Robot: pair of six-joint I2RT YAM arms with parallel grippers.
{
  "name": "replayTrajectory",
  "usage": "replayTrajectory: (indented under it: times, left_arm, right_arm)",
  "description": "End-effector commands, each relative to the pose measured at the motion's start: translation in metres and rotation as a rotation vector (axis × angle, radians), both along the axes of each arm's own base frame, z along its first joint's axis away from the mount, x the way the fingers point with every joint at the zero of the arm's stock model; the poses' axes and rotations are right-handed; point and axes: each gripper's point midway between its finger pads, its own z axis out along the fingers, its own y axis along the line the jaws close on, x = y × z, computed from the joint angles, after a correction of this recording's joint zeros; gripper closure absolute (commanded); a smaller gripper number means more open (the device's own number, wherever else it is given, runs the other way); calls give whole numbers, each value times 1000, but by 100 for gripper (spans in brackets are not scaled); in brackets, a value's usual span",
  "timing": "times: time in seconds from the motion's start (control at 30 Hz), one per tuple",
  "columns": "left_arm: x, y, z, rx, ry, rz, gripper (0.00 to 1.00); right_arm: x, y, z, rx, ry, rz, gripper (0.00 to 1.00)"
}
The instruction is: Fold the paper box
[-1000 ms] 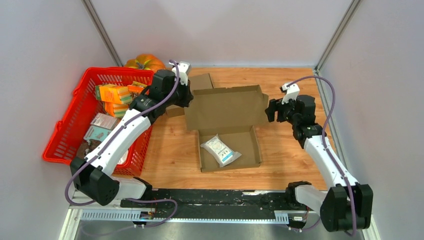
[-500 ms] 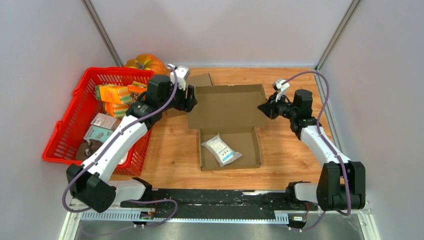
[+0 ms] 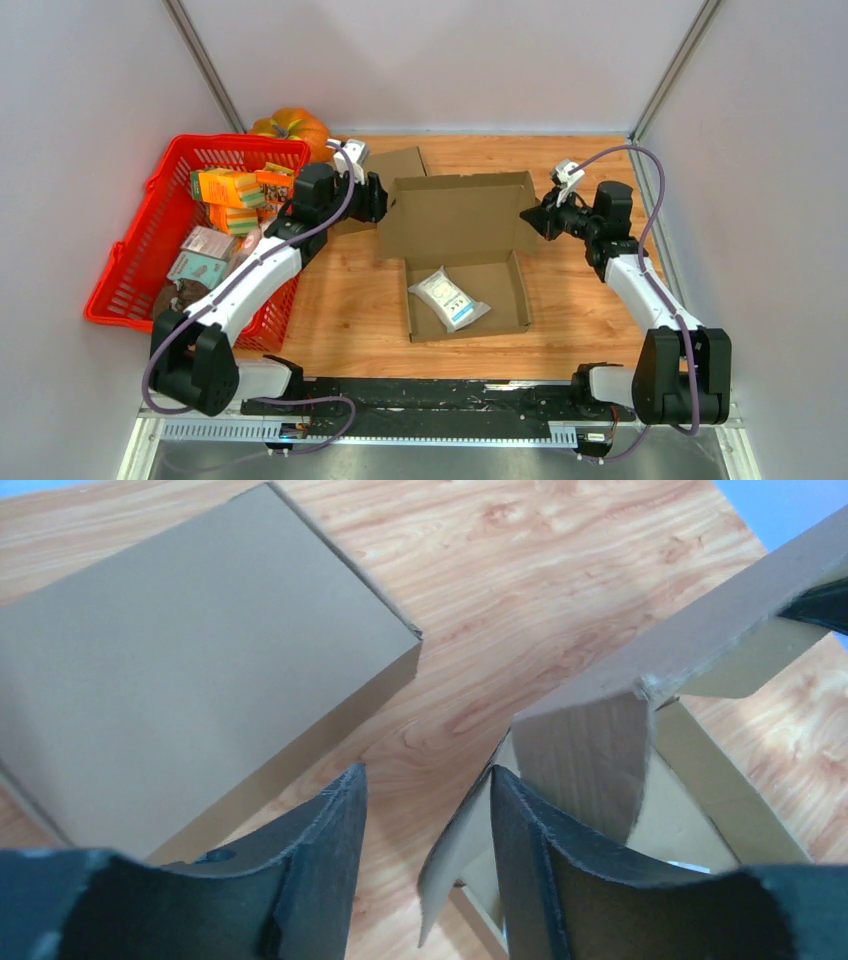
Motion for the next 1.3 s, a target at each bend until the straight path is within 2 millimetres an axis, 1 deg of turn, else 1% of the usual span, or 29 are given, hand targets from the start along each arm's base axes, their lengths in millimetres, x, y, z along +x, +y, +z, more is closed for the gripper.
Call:
replayTrajectory:
  times: [0.0, 0.07, 0.13, 0.17, 0.2, 0.23, 0.27, 0.33, 0.37, 0.4, 0.47, 0.5, 0.57, 0.6, 0.63, 0.67, 0.7, 0.73, 0.83, 0.87, 0.9, 0.93, 0.97, 1.0, 1.07, 1.1, 1.17, 1.23, 1.27]
  left_arm:
    - [5, -23, 20, -41, -45, -125, 50]
    - [2, -20, 21, -39, -63, -103, 63]
    - [0, -21, 17, 0, -53, -95, 68]
    - [-1, -22, 20, 15, -49, -102, 73]
    - [-3, -22, 16, 38, -30, -97, 75]
    - [-6, -24, 15, 51, -29, -89, 77]
    - [-5, -24, 18, 55, -30, -70, 85]
    - [-5, -27, 22, 44, -32, -28, 99]
    - [-2, -28, 29, 41, -45, 4, 100]
    - [8, -19, 34, 54, -67, 100, 100]
    - [12, -25, 42, 26, -102, 153, 100]
    - [23, -23, 57, -15, -157, 219, 100]
    - [29, -30, 56, -65, -154, 248, 100]
    - [35, -27, 62, -97, -175, 306, 100]
    - [38, -32, 58, -128, -169, 312, 100]
    - [37, -32, 48, -138, -162, 320, 100]
    - [39, -35, 57, -184, -204, 353, 99]
    - [39, -37, 52, -195, -207, 364, 99]
    - [38, -40, 31, -165, -182, 408, 97]
    - [34, -42, 24, -149, -172, 401, 97]
    - [33, -41, 21, -145, -176, 426, 97]
    - [27, -49, 18, -153, -179, 402, 97]
    - [22, -49, 4, -147, -164, 398, 96]
    - [19, -49, 1, -159, -162, 412, 96]
    - [10, -51, -9, -169, -138, 415, 97]
    - [7, -50, -15, -158, -124, 422, 97]
    - [-5, -58, -17, -159, -113, 397, 99]
    - [-13, -57, -17, -163, -113, 412, 99]
    - [-17, -57, -25, -165, -93, 412, 99]
  right_arm:
    - [9, 0, 36, 42, -131, -23, 92]
    - [14, 0, 36, 78, -97, -117, 92]
    - [16, 9, 38, 60, -100, -172, 91]
    - [17, 11, 40, 43, -111, -191, 90]
    - [15, 13, 39, 25, -104, -202, 91]
    - [18, 13, 38, -1, -109, -264, 92]
    - [22, 11, 43, 13, -101, -328, 94]
    - [26, 3, 46, -10, -112, -472, 94]
    - [28, -5, 49, -16, -129, -553, 97]
    - [29, -5, 55, 44, -137, -612, 96]
    - [29, -3, 60, 75, -173, -698, 92]
    - [31, 0, 63, 118, -175, -735, 92]
    - [32, -8, 63, 168, -152, -892, 94]
    - [31, -11, 55, 184, -120, -948, 94]
    - [28, -11, 48, 230, -102, -990, 94]
    - [26, -10, 43, 243, -110, -1007, 93]
    - [28, -8, 50, 310, -148, -1016, 93]
    - [23, -6, 36, 297, -146, -1013, 92]
    - [21, -4, 34, 314, -178, -1014, 86]
    - [19, -5, 25, 298, -169, -1010, 84]
    - [18, -4, 22, 304, -172, -1005, 84]
    - [16, -1, 20, 311, -174, -985, 84]
    - [10, -4, 7, 278, -174, -983, 84]
    - [8, -4, 8, 294, -185, -986, 84]
    - [0, -2, -3, 267, -175, -964, 83]
    - [-5, -3, -3, 273, -182, -963, 83]
    - [-12, -4, -8, 272, -184, -962, 83]
    - [-20, -9, -19, 269, -160, -974, 83]
    - [-23, -10, -24, 277, -150, -975, 84]
